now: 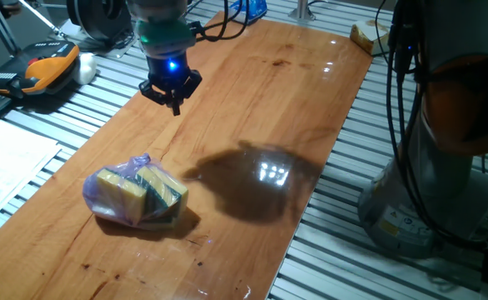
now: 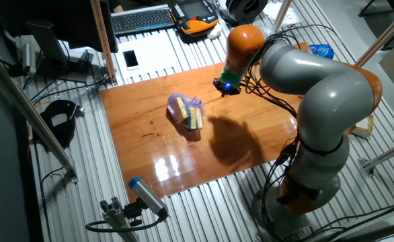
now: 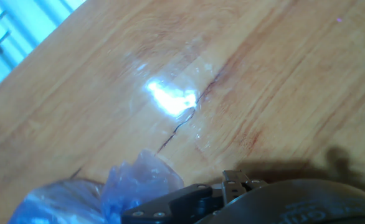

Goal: Pick up a bag of things

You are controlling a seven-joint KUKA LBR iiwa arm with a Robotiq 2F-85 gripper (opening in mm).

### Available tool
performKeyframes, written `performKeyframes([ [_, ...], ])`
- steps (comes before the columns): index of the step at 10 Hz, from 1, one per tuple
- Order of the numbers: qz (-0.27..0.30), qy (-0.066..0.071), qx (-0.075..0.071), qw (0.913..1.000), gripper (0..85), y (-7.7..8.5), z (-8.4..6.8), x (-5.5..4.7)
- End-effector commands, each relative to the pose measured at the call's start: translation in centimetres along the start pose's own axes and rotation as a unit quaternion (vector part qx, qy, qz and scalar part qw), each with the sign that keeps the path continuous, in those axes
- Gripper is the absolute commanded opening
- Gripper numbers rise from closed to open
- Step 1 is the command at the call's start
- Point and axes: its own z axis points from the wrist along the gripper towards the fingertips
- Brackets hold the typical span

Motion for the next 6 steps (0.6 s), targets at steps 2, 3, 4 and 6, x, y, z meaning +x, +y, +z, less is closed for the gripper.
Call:
performKeyframes([
  [2, 0.053, -0.008, 0.007, 0.9986, 0.0, 0.2, 0.5, 0.3],
  [3, 0.053, -0.014, 0.011, 0.9985, 0.0, 0.3, 0.8, 0.6],
  [4, 0.054, -0.013, 0.009, 0.9984, 0.0, 0.3, 1.0, 0.7],
  [6, 0.058, -0.001, 0.005, 0.9983, 0.0, 0.4, 1.4, 1.0],
])
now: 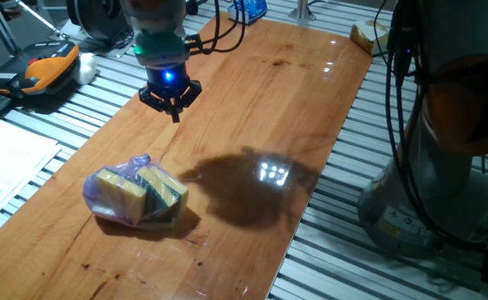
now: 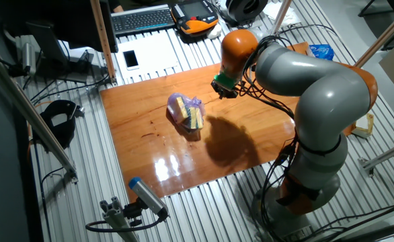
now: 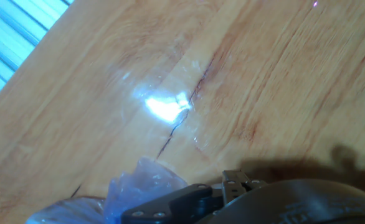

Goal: Pick up a bag of things

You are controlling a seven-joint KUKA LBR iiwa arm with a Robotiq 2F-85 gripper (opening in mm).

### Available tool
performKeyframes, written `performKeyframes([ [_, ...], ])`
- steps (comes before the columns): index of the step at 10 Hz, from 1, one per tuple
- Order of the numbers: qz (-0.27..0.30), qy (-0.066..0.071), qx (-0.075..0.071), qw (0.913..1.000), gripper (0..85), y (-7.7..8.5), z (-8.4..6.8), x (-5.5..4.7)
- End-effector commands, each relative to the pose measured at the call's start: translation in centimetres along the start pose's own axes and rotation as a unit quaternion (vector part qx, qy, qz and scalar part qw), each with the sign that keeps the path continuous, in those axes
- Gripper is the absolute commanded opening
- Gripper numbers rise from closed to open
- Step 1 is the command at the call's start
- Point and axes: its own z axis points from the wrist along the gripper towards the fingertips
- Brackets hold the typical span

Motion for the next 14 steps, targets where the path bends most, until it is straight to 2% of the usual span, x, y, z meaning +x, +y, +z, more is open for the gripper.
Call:
performKeyframes([
  [1, 0.002, 0.001, 0.001, 1.0000, 0.0, 0.0, 0.1, 0.1],
  [3, 0.016, 0.015, -0.012, 0.9997, 0.0, 0.1, 0.4, 0.1],
  [6, 0.030, 0.010, -0.019, 0.9993, 0.0, 0.4, 1.2, 0.1],
  [8, 0.037, 0.010, -0.021, 0.9990, 0.0, 0.3, 1.1, 0.1],
  [9, 0.038, 0.005, -0.017, 0.9991, 0.0, 0.3, 1.1, 0.2],
  [10, 0.034, -0.007, -0.008, 0.9994, 17.0, 0.3, 1.2, 0.3],
  [11, 0.029, -0.020, 0.001, 0.9994, 17.0, 0.2, 1.2, 0.6],
  [12, 0.024, -0.025, 0.006, 0.9994, 17.0, 0.2, 1.2, 0.8],
  [14, 0.019, -0.017, 0.012, 0.9996, 17.0, 0.1, 1.3, 1.1],
])
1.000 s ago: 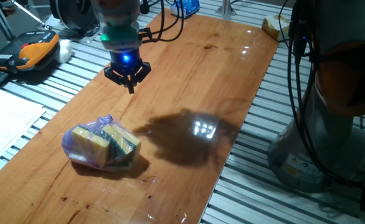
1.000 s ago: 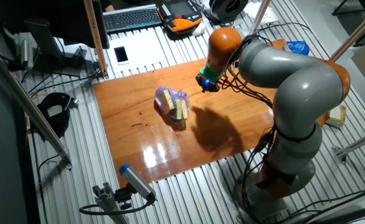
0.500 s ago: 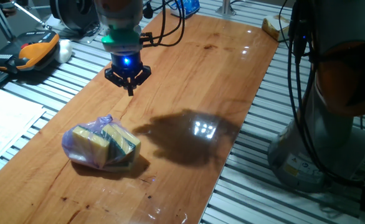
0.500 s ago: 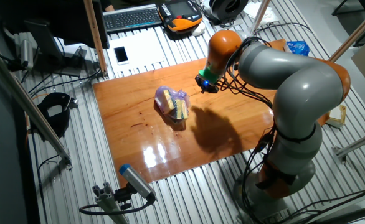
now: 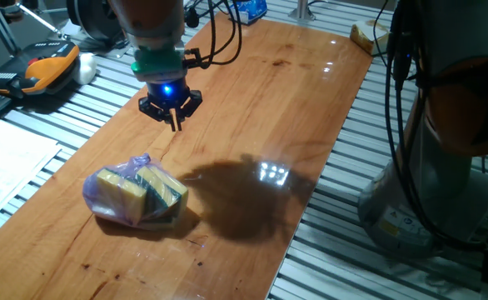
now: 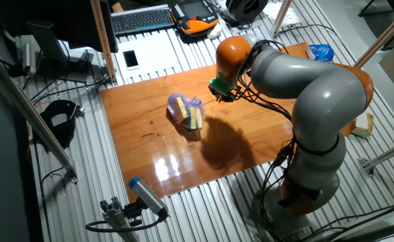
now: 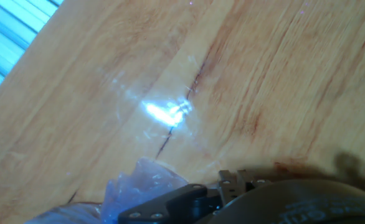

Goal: Pick up a bag of things

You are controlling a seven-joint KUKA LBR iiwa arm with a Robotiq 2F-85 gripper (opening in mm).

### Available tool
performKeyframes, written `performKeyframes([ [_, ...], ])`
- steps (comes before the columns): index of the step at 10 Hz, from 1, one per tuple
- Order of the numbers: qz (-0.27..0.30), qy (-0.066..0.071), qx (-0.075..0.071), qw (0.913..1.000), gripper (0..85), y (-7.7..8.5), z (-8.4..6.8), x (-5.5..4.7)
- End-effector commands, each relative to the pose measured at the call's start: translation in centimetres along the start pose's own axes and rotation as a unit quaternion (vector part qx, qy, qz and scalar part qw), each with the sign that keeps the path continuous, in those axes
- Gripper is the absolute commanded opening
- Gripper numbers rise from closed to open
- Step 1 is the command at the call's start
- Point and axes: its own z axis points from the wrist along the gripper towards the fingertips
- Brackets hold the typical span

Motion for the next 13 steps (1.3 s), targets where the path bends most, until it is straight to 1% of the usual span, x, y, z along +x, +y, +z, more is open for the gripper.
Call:
performKeyframes([
  [1, 0.000, 0.001, 0.005, 1.0000, 17.0, -0.01, 0.11, 0.13],
  [2, 0.001, 0.012, -0.005, 0.9999, 17.0, 0.10, 0.35, 0.01],
  [3, 0.000, 0.011, -0.007, 0.9999, 0.0, 0.18, 0.71, -0.13],
  [4, -0.005, 0.008, -0.006, 0.9999, 0.0, 0.19, 0.78, -0.21],
  [5, -0.012, 0.017, -0.008, 0.9998, 0.0, 0.19, 0.78, -0.21],
  [6, -0.015, 0.018, -0.003, 0.9997, 0.0, 0.19, 0.78, -0.21],
  [7, -0.015, 0.024, -0.007, 0.9996, 0.0, 0.19, 0.78, -0.21],
  [8, -0.014, 0.024, -0.010, 0.9996, 0.0, 0.19, 0.78, -0.21],
  [9, -0.019, 0.021, -0.004, 0.9996, 0.0, 0.19, 0.78, -0.21],
  [10, -0.030, 0.029, 0.002, 0.9991, 0.0, 0.19, 0.78, -0.21],
  [12, -0.047, 0.070, -0.006, 0.9965, 0.0, 0.19, 0.78, -0.21],
  [13, -0.065, 0.062, -0.002, 0.9960, 0.0, 0.19, 0.78, -0.21],
])
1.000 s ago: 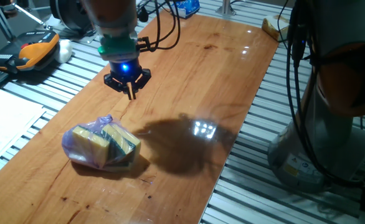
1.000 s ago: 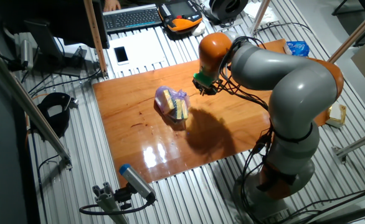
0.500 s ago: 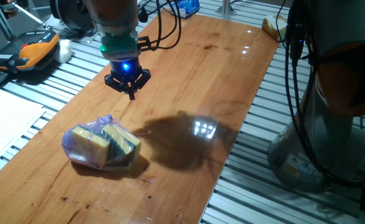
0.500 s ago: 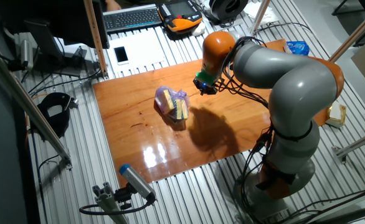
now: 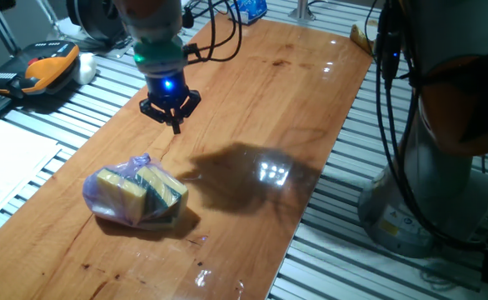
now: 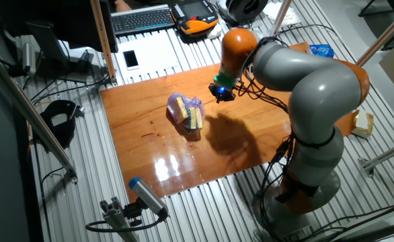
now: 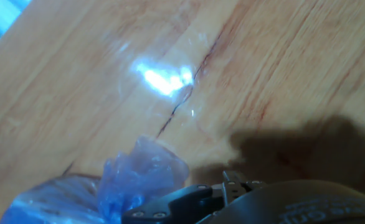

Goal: Pick up a bag of things

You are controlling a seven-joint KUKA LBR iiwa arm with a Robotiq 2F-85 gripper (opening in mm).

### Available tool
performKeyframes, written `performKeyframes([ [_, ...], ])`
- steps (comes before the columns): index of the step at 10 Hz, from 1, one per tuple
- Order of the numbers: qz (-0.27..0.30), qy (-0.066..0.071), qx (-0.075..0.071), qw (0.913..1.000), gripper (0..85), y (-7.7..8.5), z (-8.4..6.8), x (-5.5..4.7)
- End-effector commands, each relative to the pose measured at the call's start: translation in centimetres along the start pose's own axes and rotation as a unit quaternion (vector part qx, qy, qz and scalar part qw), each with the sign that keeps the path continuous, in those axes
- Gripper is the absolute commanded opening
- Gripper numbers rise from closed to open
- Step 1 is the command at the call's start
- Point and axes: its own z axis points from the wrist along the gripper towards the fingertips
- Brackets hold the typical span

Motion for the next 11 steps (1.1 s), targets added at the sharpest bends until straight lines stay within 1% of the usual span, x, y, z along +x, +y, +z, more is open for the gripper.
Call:
performKeyframes([
  [1, -0.009, -0.014, -0.007, 0.9998, 0.0, 0.0, 0.0, 0.1],
  [2, -0.010, -0.033, -0.015, 0.9993, 0.0, 0.0, 0.0, 0.1],
  [3, -0.007, -0.049, -0.021, 0.9986, 0.0, 0.0, 0.0, 0.1],
  [4, 0.004, -0.029, -0.031, 0.9991, 0.0, 0.0, 0.0, 0.1],
  [5, 0.019, -0.020, -0.026, 0.9993, 0.0, 0.0, 0.0, 0.1],
  [6, 0.026, -0.019, -0.022, 0.9992, 0.0, 0.3, -0.1, 0.2],
  [7, 0.027, -0.017, -0.021, 0.9993, 0.0, 0.6, -0.2, 0.3],
  [8, 0.031, -0.016, -0.024, 0.9991, 0.0, 1.0, -0.2, 0.3],
  [9, 0.039, -0.019, -0.022, 0.9988, 0.0, 1.7, -0.1, 0.3],
  [10, 0.057, -0.024, -0.025, 0.9978, 0.0, 2.7, 0.1, 0.4],
  [11, 0.071, -0.026, -0.026, 0.9968, 0.0, 3.8, 0.3, 0.4],
])
